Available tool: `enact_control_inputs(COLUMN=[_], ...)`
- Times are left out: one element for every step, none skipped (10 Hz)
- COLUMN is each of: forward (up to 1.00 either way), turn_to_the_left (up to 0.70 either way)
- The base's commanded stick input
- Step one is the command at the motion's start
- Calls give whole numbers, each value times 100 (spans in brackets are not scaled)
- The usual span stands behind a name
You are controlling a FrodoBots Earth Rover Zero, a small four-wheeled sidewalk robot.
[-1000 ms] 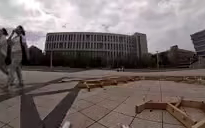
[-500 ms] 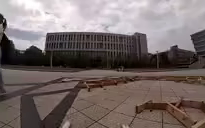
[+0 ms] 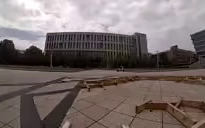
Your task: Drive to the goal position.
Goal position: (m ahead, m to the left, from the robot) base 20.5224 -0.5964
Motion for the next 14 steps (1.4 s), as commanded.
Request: enact_control_inputs(forward=[6, 6, 6, 6, 6, 6, 6, 6, 6, 6, 6, 6, 6, 6], turn_to_the_left=[0, 0, 0, 0, 1, 0, 0, 1, 1, 0, 0, 1, 0, 0])
